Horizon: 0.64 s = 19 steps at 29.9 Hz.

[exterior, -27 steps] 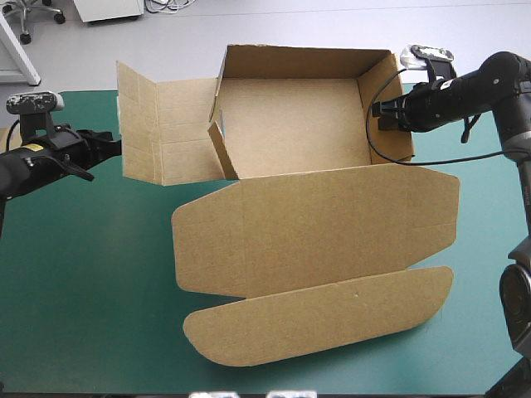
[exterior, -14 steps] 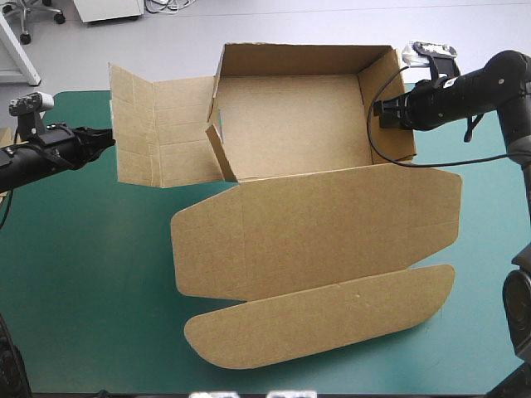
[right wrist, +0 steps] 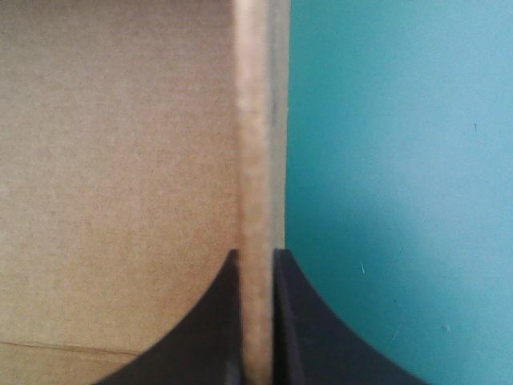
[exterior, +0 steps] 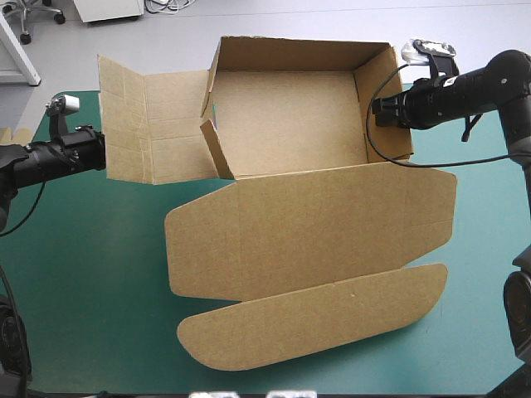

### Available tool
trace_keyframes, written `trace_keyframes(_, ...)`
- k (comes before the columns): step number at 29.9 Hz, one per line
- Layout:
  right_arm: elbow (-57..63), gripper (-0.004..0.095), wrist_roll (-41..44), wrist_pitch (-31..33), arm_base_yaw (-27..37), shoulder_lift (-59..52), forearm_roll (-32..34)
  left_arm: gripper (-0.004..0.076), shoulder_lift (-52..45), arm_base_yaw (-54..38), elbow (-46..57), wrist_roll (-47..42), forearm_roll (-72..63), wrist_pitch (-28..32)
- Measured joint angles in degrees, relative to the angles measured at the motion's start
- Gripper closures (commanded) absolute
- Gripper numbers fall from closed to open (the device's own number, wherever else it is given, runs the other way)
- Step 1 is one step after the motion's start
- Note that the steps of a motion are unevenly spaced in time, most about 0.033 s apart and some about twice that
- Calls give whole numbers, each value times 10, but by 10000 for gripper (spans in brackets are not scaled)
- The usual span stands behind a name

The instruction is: Fold the box

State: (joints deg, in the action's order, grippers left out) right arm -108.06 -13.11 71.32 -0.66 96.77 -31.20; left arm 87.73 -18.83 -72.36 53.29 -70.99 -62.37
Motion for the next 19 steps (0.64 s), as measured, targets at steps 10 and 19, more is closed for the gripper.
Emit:
trace_keyframes(10,0,921,0,0,1,0,12,717,0,49,0,5,-38,-61)
trace_keyframes(19,0,921,2,0,-1,3,29,717,-3,65,-2,6,-76,-65)
